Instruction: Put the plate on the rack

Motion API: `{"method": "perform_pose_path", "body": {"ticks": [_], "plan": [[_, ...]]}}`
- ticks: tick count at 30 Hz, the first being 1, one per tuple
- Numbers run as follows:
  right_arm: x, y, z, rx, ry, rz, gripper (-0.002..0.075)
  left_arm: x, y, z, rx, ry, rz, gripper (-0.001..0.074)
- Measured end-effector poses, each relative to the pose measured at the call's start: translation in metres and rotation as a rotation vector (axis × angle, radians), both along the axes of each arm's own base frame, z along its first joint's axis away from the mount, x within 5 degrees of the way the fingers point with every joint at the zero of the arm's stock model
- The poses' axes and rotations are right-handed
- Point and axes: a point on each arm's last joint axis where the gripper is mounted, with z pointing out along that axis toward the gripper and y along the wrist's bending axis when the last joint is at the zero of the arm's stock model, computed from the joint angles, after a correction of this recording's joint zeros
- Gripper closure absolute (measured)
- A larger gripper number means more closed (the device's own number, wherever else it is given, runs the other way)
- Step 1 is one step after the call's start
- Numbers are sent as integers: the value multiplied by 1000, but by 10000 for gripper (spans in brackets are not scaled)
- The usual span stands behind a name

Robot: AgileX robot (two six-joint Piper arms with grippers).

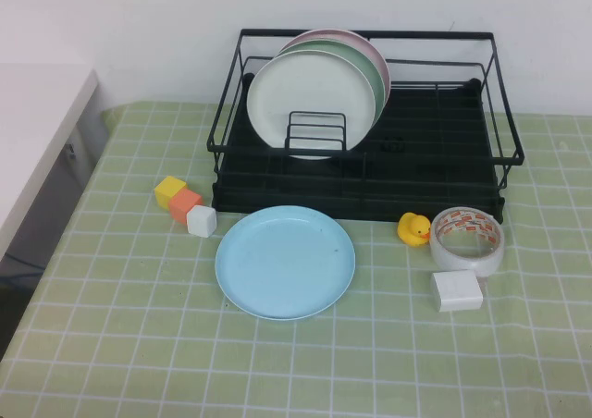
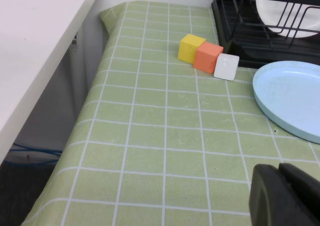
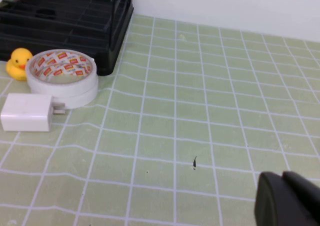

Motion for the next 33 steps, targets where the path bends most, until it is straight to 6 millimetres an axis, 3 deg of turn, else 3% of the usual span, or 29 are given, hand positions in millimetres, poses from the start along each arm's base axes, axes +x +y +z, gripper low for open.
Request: {"method": "perform_pose_path", "body": {"ticks": [26,30,33], "plan": [[0,1,0,20,-2,2,728,0,-1,2,-30,-16,-2,737],[0,2,0,44,-4,4,728,0,-4,3,-138,-18,-8,737],[1,6,0,163,-14,13,728,0,-9,8,-402,-18,-3,737]]}}
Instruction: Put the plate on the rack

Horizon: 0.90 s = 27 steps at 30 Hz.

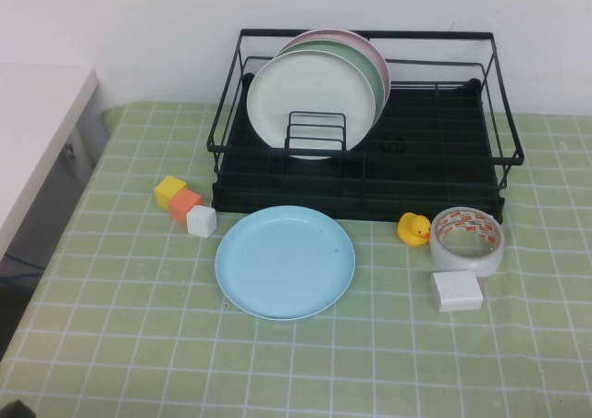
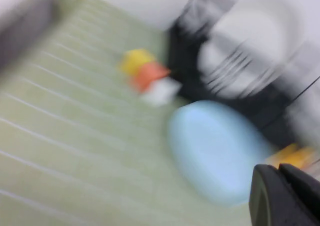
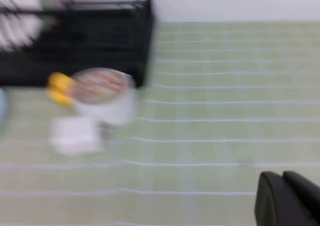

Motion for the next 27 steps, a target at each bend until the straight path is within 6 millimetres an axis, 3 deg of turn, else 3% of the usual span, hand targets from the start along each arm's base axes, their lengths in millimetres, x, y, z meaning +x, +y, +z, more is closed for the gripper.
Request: {"method": "perform_pose_path", "body": {"ticks": [4,6,10,14,17,20,24,27], "plan": [[0,12,2,315,-15,29,728,1,-3,13,-583,14,31,736],[1,18,3,509,-22,48,728,1,-1,17,-790,14,54,737],[1,25,10,749,-45,71,728,2,6,22,-950,-27,115,736],[1,26,13,821,-66,69,728,3,9,23,-1008,-43,142,736],[1,25,14,833,-79,63,728,3,11,24,-1009,-59,158,736],[2,24,15,851,-96,55,728,3,8,23,-891,-67,135,737],[2,24,16,791,-109,73,728,2,-3,26,-642,-16,30,736],[2,25,16,728,-113,97,728,6,-11,50,-352,40,-57,737]]}}
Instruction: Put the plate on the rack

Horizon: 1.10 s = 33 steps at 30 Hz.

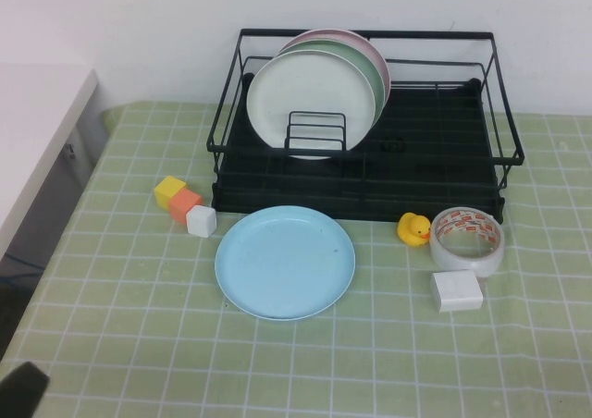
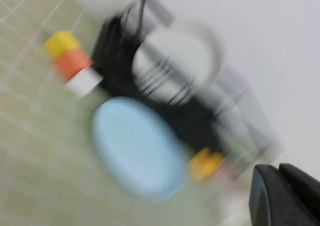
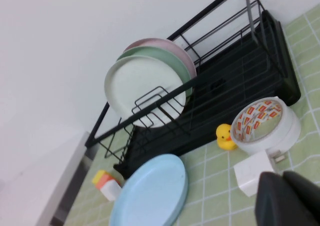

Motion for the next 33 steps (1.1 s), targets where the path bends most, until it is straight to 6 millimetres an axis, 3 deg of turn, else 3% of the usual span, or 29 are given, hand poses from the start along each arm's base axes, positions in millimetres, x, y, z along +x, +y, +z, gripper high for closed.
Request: {"method": "perform_pose_path", "body": {"ticks": [4,8,13,23,25,30,33], "plan": [[-1,2,-1,-51,1,32,728,22,-5,25,409,160,-127,736],[-1,5,-2,-57,3,61,728,63,-6,47,693,328,-236,736],[-2,6,-1,-50,-3,77,728,131,-17,55,796,524,-368,736],[-2,7,0,-73,-17,92,728,260,-70,33,866,693,-474,706],[-2,7,0,-73,-18,92,728,283,-80,23,875,732,-500,640],[-3,8,-1,-85,-16,107,728,327,-105,-11,897,808,-567,395],[-3,10,-2,-88,-9,127,728,344,-116,-36,903,835,-596,339]]}}
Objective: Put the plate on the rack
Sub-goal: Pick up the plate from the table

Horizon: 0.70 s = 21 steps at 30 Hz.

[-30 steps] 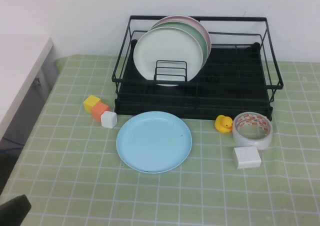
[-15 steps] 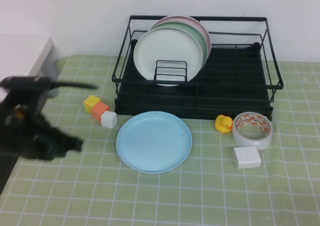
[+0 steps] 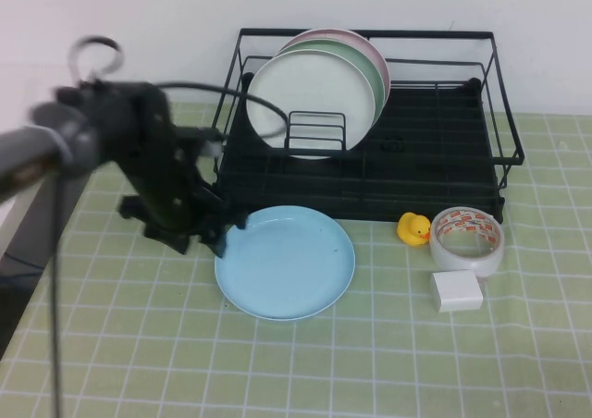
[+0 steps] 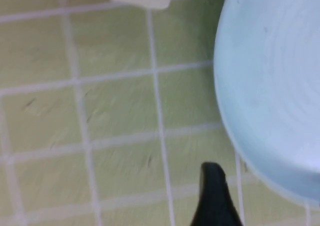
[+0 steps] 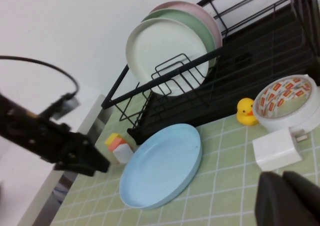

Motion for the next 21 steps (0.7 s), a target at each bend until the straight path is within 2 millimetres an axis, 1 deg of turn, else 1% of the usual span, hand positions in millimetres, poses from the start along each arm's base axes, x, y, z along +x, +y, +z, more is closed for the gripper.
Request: {"method": "perform_pose_path", "body": {"ticks": [4,7,11,18,21], "plan": [[0,0,0,-22,-5,10,728,13,-13,-34,-3,-2,-9,350],[0,1,0,-36,-10,12,728,20,-16,-49,-13,-36,-3,375],[0,1,0,-38,-10,14,728,26,-17,-61,-19,-65,4,395],[0,1,0,-50,-14,16,728,29,-18,-77,-16,-61,13,401],[0,1,0,-52,-15,17,728,30,-18,-79,-19,-61,31,407]]}}
